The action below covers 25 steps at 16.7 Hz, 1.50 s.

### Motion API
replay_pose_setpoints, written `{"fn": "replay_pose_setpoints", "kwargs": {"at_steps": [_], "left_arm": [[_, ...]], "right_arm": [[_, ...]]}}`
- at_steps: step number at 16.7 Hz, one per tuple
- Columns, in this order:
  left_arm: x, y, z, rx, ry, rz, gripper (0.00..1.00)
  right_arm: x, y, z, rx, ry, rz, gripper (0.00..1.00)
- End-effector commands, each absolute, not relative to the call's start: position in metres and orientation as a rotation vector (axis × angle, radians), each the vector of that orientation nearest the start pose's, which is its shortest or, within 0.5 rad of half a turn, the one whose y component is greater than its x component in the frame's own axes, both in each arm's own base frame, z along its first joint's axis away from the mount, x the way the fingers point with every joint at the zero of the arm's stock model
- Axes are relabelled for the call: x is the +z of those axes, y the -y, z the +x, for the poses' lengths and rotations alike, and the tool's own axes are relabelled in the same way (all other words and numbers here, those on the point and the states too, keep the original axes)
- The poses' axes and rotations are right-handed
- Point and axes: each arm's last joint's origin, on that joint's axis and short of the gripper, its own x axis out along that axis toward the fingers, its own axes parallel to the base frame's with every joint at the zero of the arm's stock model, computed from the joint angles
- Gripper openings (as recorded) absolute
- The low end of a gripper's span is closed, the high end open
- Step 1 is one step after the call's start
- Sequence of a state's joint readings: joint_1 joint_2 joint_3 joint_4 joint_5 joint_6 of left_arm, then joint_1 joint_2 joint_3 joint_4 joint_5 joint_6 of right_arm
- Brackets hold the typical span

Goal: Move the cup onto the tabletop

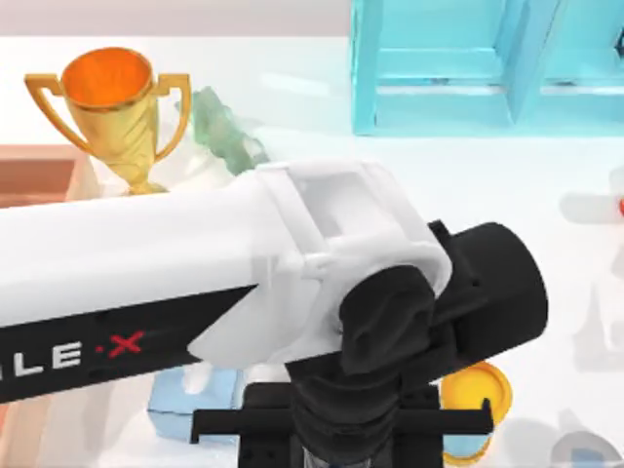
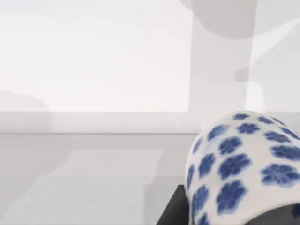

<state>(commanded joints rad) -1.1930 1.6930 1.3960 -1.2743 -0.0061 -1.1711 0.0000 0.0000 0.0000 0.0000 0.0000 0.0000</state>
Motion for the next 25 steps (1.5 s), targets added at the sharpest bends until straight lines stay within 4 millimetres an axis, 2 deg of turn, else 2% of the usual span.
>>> {"fn": "replay_pose_setpoints", "kwargs": {"at_steps": [5, 8, 13, 18, 25], "left_arm": [[0.248, 0.286, 0.118, -0.012, -1.566, 0.018, 0.00], [0.231, 0.287, 0.119, -0.013, -1.565, 0.018, 0.00], [0.189, 0.287, 0.118, -0.014, -1.565, 0.017, 0.00], [0.184, 0.286, 0.118, -0.013, -1.565, 0.018, 0.00], [0.184, 0.286, 0.118, -0.013, -1.565, 0.018, 0.53]], "right_arm": [[0.160, 0.001, 0.106, 0.000, 0.000, 0.000, 1.00], [0.160, 0.001, 0.106, 0.000, 0.000, 0.000, 1.00], [0.160, 0.001, 0.106, 0.000, 0.000, 0.000, 1.00], [0.160, 0.001, 0.106, 0.000, 0.000, 0.000, 1.00], [0.160, 0.001, 0.106, 0.000, 0.000, 0.000, 1.00]]}}
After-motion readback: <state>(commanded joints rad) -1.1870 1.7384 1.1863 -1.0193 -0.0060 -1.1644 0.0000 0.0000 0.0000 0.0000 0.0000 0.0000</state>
